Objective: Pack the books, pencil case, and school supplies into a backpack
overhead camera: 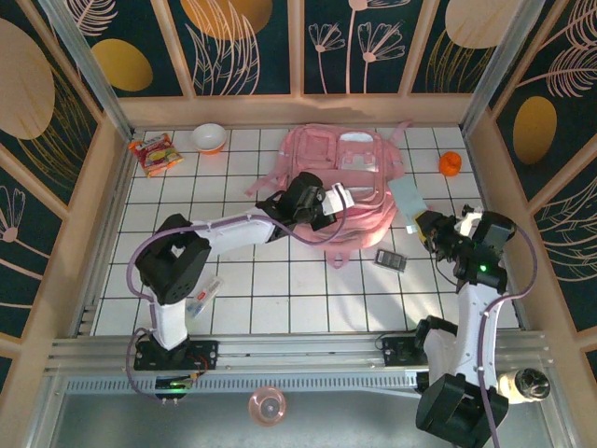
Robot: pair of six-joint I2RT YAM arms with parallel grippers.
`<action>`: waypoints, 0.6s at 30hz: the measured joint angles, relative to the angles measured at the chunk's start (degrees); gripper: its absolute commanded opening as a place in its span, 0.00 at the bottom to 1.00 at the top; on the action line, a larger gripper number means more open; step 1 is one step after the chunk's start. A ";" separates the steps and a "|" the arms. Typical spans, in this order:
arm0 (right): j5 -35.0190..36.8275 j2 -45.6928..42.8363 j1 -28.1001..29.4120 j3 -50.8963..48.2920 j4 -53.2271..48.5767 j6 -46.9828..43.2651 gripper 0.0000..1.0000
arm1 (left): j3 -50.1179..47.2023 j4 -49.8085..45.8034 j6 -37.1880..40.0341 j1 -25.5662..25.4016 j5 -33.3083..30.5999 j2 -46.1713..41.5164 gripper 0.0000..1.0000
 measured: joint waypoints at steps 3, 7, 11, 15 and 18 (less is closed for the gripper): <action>0.87 -0.79 0.02 0.42 -1.68 -0.85 0.07 | 0.00 1.18 -2.80 0.00 -1.70 -3.02 0.00; 0.87 -2.14 1.18 0.39 -2.27 -0.42 0.07 | 0.55 2.36 -6.58 0.31 -4.24 -6.67 0.00; 0.68 -4.13 6.54 -0.90 0.22 2.67 0.07 | 2.56 2.29 -9.79 0.59 -5.53 -7.19 0.00; 1.97 -4.52 16.02 -3.74 6.38 8.07 0.07 | 4.46 1.14 -12.37 0.59 -6.34 -7.17 0.00; 4.39 -3.72 22.80 -5.75 12.26 12.70 0.07 | 5.99 0.04 -13.73 0.61 -6.67 -7.10 0.00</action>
